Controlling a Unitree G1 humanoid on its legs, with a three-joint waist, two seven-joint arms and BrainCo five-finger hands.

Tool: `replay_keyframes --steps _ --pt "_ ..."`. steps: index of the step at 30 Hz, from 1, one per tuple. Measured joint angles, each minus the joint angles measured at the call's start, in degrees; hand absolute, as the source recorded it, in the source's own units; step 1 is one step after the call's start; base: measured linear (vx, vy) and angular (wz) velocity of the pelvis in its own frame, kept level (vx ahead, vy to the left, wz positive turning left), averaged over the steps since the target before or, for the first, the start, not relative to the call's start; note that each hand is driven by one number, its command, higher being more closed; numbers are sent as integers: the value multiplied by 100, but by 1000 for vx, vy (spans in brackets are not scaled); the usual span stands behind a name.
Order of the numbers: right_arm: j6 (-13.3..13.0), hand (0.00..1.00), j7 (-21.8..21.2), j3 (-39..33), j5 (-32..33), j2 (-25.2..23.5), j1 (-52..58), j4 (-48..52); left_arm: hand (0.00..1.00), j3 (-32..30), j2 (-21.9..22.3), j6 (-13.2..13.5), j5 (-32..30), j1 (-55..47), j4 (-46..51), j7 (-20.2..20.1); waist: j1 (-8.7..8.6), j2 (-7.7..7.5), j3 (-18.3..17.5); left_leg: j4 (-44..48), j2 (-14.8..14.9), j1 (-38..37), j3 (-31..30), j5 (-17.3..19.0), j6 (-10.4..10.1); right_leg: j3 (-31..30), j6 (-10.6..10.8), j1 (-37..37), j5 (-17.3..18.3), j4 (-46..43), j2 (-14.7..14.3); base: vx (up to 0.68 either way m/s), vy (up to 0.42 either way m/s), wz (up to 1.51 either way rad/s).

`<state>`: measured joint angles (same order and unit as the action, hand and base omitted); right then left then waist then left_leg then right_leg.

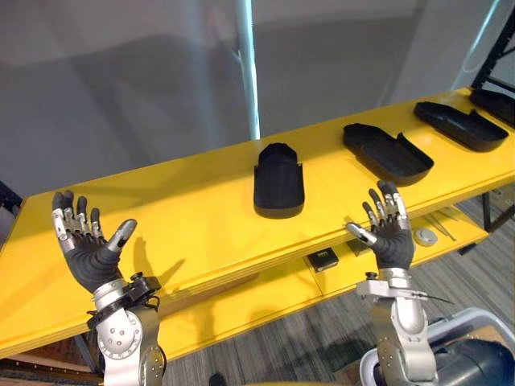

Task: Walk over and take plastic housings, then place them on the shelf

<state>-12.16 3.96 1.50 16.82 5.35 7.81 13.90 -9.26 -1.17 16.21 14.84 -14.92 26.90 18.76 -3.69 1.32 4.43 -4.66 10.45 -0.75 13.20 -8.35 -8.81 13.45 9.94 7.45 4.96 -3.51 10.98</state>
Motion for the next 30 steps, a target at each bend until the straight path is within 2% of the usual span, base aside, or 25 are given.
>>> replay_keyframes --steps 5,9,15,16,23,30 --pt "103 0 34 316 -198 -33 -231 -225 0 135 3 37 53 8 0 -235 128 -60 37 0 -2 0 -51 -10 -1 54 -1 44 1 -11 -7 3 -7 6" --pt "238 0 119 662 -420 -35 -503 -582 0 164 20 39 107 35 0 -377 155 -67 46 0 -4 0 -67 -10 0 68 -8 55 5 -9 -8 0 0 0" --pt "429 0 74 793 -409 -61 -572 -615 0 190 170 39 263 89 0 -421 186 -117 117 1 -6 0 -74 -10 0 70 -25 57 16 -5 -8 0 0 0" --pt "475 100 33 810 -407 -69 -573 -615 0 217 166 39 277 114 0 -425 200 -131 152 1 -6 0 -79 -11 -1 72 -52 56 32 -3 -8 0 0 0" --pt "628 100 -154 1070 -410 -151 -573 -1066 0 345 173 33 274 161 0 -438 230 -143 265 2 -11 -2 -99 -13 -1 74 -36 58 25 -12 -9 0 0 0" --pt "636 100 39 1276 -416 -226 -733 -1532 0 377 175 5 275 157 -1 -435 295 -138 271 2 -18 -1 -160 -15 -2 88 -44 72 30 -22 -9 0 0 0"
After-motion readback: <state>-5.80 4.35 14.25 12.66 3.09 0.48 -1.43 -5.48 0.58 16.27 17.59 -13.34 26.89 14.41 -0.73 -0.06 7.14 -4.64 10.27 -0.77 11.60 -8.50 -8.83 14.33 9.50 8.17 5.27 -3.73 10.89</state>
